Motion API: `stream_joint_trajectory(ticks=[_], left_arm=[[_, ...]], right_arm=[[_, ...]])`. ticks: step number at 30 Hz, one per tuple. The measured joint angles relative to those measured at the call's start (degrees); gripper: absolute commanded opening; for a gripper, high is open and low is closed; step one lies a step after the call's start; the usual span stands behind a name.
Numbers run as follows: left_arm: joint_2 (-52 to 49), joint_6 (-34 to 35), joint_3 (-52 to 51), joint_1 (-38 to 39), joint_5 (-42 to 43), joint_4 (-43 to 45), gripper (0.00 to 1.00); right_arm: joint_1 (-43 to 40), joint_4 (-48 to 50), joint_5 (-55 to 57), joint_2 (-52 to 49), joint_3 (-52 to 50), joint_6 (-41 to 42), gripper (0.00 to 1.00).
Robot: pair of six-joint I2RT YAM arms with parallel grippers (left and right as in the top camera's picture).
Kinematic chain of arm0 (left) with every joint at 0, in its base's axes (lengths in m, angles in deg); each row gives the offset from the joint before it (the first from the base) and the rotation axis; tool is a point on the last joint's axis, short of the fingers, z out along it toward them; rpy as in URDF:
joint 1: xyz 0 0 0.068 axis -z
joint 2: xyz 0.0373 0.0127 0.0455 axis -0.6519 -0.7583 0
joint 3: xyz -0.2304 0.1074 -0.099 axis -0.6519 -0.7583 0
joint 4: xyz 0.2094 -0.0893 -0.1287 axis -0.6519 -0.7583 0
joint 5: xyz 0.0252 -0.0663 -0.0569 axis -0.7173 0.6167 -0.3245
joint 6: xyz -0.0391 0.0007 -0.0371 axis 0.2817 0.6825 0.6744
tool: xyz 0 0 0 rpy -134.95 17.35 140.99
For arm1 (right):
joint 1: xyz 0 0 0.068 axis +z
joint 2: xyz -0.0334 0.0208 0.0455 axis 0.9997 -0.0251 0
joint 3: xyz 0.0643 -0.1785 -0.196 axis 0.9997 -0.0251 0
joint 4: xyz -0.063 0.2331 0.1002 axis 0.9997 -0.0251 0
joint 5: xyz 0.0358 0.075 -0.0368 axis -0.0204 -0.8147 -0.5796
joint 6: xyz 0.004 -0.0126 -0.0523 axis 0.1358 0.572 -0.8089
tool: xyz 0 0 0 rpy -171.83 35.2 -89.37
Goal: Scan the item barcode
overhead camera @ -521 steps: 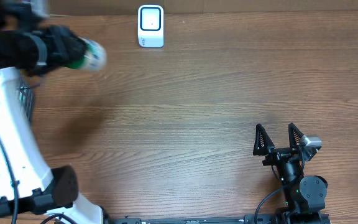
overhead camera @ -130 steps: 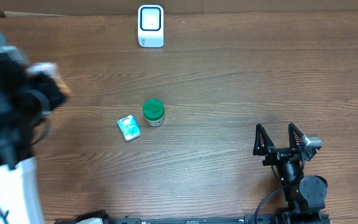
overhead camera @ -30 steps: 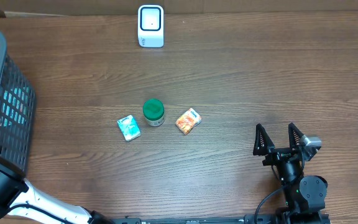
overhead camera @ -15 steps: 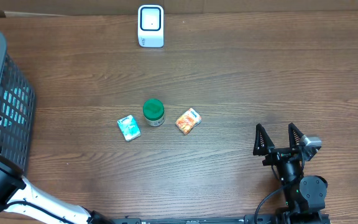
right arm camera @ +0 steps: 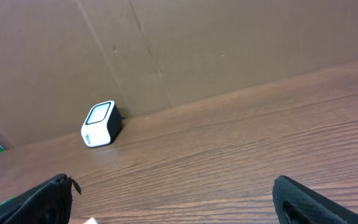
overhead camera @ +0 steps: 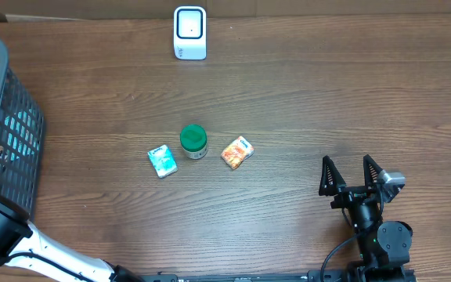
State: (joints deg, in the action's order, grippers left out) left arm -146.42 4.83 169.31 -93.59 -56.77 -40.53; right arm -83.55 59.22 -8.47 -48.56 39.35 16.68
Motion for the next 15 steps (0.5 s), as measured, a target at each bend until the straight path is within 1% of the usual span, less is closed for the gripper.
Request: stream_joint_trajectory(ticks=[7, 11, 15], left_arm=[[-0.13, 1.57, 3.08, 0.00, 2.36, -6.10, 0.04], [0.07, 2.97, 9.73, 0.00, 4.85, -8.96, 0.04], [3.19, 3.52, 16.55, -0.02, 10.64, -9.05, 0.04]], right_arm=[[0.00, 0.00, -0.02, 0.00, 0.00, -0.02, 1.00], [0.00, -0.02, 0.00, 0.00, 0.00, 0.02, 1.00], [0.00, 0.00, 0.00, 0.00, 0.00, -0.02, 1.00]])
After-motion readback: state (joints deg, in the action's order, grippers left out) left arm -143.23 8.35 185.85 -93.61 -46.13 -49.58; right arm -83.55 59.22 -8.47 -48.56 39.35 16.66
